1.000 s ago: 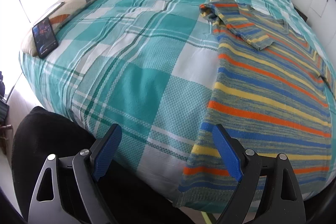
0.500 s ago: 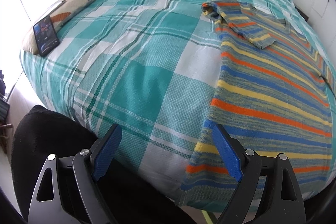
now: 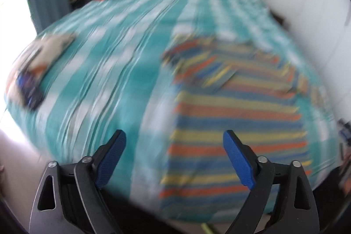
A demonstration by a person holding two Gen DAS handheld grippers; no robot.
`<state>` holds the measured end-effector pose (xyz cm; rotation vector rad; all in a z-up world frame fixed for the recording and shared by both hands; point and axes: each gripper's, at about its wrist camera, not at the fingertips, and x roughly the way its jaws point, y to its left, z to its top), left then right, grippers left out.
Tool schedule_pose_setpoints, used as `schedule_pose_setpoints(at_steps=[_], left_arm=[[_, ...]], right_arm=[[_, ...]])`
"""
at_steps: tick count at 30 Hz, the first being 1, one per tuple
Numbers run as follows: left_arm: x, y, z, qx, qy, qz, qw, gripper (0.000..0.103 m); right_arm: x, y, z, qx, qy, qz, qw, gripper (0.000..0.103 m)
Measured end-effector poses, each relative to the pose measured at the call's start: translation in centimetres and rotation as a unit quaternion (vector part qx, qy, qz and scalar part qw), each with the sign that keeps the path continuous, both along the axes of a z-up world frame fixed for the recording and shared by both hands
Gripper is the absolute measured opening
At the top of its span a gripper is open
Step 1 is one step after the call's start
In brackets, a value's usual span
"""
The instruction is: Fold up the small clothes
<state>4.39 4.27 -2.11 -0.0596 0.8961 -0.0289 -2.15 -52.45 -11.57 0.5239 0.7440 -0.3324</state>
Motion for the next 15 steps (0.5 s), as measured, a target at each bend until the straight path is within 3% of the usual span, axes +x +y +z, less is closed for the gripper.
schedule_pose_setpoints(at_steps=[3,5,7,8,9,11,13,15], left_arm=[[4.0,-2.6,1.9,-0.005,-0.024,-0.063,0.9977,0.096],[7.4,-5.4,1.1,0.028,-0.016,-0.121,0.9922,0.096],[11.1,-8.7,-1.7,0.087,0.009,-0.181,0.9796,0.096],[12.5,-9.9,-3.3,0.114,0.020,-0.202,0.9726,0.090],[13.7,-11.0,-4.9,0.143,0.028,-0.213,0.9661,0.082],[16.1,-12.3,-8.1,0.182,0.056,-0.224,0.9558,0.082],[18.1,-12.6,-11.0,0.190,0.087,-0.220,0.9530,0.082],[19.7,-12.1,-13.3,0.171,0.119,-0.209,0.9554,0.078]], right_arm=[[-0.6,2.9,-0.1,-0.011,-0.008,0.035,0.999,0.068],[-1.0,4.6,-1.0,-0.009,-0.008,0.053,0.999,0.068],[-0.8,5.3,-2.1,0.011,0.003,0.058,0.998,0.068],[-0.8,5.4,-2.5,0.026,0.005,0.058,0.998,0.068],[-0.8,5.5,-2.7,0.034,0.005,0.060,0.998,0.068],[-0.8,5.6,-2.7,0.027,0.008,0.066,0.997,0.068],[-0.8,5.8,-2.6,0.018,0.008,0.071,0.997,0.068],[-0.6,6.2,-2.6,0.015,0.009,0.078,0.997,0.068]])
